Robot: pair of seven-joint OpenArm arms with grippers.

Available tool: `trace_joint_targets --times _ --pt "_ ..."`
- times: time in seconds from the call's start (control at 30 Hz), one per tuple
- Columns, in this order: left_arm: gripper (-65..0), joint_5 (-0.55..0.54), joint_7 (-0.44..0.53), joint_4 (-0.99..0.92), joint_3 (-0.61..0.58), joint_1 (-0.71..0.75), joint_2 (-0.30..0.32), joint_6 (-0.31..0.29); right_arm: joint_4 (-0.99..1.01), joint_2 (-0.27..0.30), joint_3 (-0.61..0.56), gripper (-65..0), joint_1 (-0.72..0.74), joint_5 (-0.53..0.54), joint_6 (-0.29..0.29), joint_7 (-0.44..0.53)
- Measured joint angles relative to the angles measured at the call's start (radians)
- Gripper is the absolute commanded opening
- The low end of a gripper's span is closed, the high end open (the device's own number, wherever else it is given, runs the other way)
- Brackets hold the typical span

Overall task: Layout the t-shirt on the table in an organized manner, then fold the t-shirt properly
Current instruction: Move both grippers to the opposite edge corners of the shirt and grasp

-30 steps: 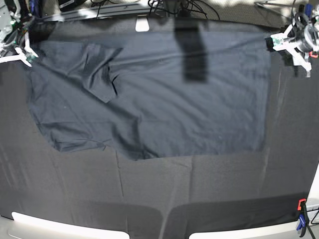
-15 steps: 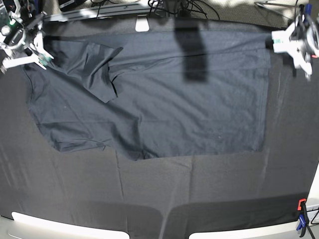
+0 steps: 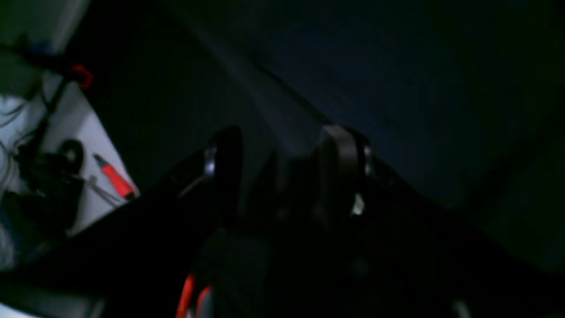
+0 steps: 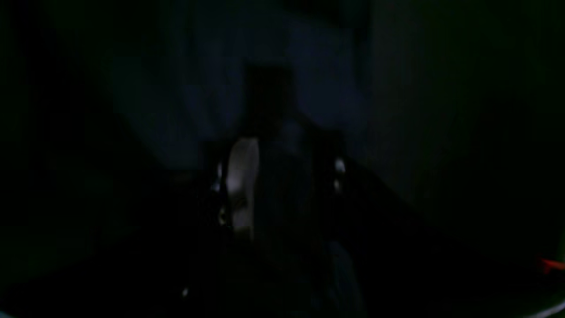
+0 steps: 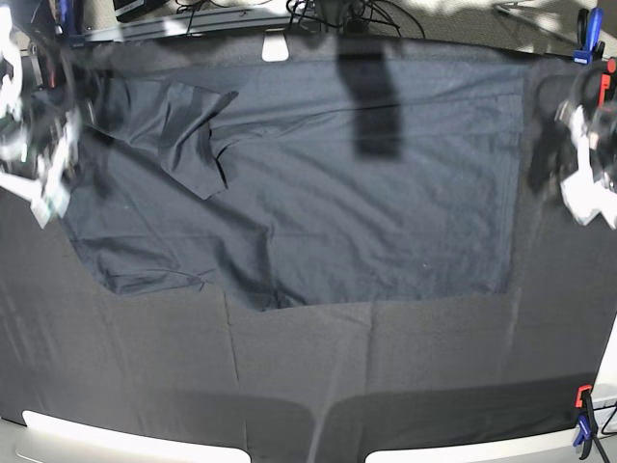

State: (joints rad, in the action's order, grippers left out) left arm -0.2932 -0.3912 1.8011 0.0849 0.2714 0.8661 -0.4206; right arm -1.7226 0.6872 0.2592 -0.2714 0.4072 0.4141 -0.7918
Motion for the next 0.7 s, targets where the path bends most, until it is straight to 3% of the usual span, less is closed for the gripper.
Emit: trace_joint_targets --times 0.17,0.33,0.53,0.7 --pt "-38.3 -0.050 -0.008 -0.169 0.006 -0.154 -0.186 -0.002 0.145 -0.086 0.000 -44.2 0.197 0.074 0.019 -0.053" --pt "-38.3 -0.099 -0.031 -0.385 0.006 -0.311 -0.322 -0.001 0.280 -0.133 0.001 -44.2 0.348 0.121 0.037 -0.143" --pt "-38.3 -0.135 -0.119 -0.734 0.010 -0.552 -0.409 0.002 0.439 -0.167 0.001 -44.2 0.488 0.118 0.094 -0.234" --pt "-38.3 -0.145 -0.151 -1.012 0.008 -0.734 -0.440 -0.046 0.460 -0.169 0.003 -44.2 0.536 0.119 0.101 -0.246"
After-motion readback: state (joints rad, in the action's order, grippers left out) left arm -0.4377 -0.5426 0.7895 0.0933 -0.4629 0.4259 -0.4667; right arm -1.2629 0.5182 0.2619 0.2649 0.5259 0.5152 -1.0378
